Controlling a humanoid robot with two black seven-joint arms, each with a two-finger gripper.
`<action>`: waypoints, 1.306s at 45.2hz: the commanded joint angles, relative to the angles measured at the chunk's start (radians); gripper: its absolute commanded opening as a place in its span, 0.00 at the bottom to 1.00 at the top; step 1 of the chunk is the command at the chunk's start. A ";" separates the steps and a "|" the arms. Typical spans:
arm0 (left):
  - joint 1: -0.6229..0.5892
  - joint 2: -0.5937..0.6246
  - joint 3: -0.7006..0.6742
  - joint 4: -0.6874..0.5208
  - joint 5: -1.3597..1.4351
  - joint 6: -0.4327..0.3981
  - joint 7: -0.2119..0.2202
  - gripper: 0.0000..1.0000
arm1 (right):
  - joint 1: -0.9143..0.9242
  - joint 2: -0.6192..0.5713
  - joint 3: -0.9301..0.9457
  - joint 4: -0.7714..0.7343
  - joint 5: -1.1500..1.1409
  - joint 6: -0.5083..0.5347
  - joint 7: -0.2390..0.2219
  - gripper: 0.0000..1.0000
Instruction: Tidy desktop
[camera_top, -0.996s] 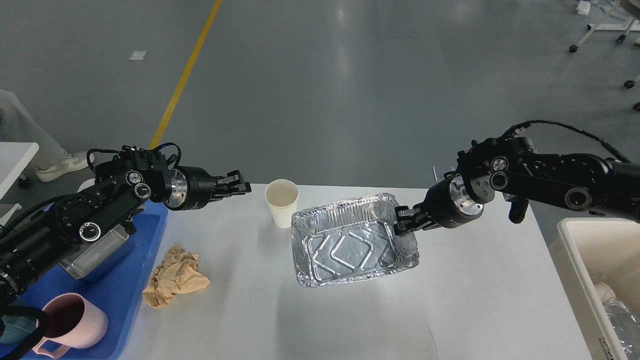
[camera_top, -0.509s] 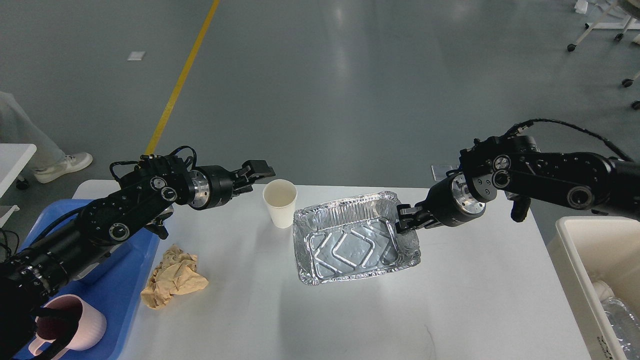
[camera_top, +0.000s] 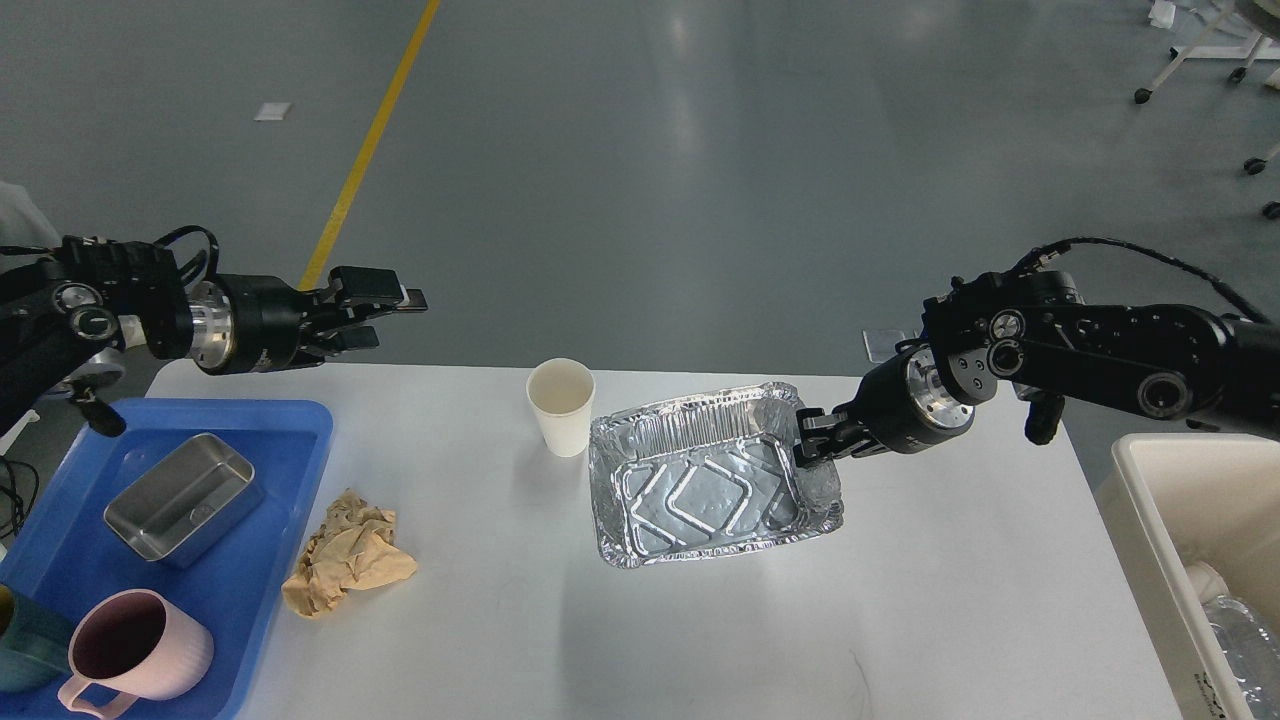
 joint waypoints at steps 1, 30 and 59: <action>0.029 0.164 -0.036 -0.082 -0.073 -0.004 0.000 0.79 | -0.001 0.000 0.000 -0.002 0.000 0.000 0.000 0.00; 0.031 0.705 -0.130 -0.259 -0.351 -0.161 -0.040 0.79 | -0.012 0.002 0.008 0.000 -0.002 0.000 0.000 0.00; 0.015 0.578 -0.114 -0.249 -0.305 -0.044 -0.006 0.79 | -0.012 0.004 0.013 0.000 -0.002 0.000 0.000 0.00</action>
